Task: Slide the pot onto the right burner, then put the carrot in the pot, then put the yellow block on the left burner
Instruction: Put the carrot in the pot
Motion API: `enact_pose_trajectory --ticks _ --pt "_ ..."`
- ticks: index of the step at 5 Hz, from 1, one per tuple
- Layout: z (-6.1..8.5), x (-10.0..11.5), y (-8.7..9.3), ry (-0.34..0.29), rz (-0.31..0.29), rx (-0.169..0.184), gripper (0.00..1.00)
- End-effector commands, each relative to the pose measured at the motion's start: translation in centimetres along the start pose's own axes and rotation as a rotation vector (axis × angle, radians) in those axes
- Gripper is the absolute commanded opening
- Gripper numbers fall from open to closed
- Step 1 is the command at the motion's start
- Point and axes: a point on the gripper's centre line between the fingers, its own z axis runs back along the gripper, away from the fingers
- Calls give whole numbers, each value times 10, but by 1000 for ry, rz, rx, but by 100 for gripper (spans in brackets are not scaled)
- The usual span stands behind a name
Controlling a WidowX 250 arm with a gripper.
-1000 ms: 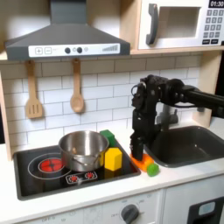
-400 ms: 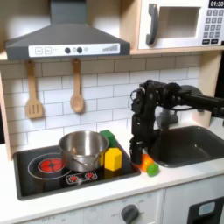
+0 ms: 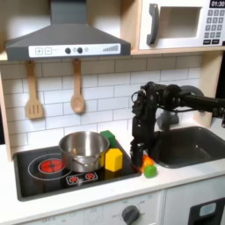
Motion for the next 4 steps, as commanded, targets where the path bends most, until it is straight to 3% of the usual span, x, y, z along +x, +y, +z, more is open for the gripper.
enact_pose_trajectory --ticks 1,4 --pt "-7 1 -1 16 -1 7 100" --pt "-14 1 -1 30 18 3 100"
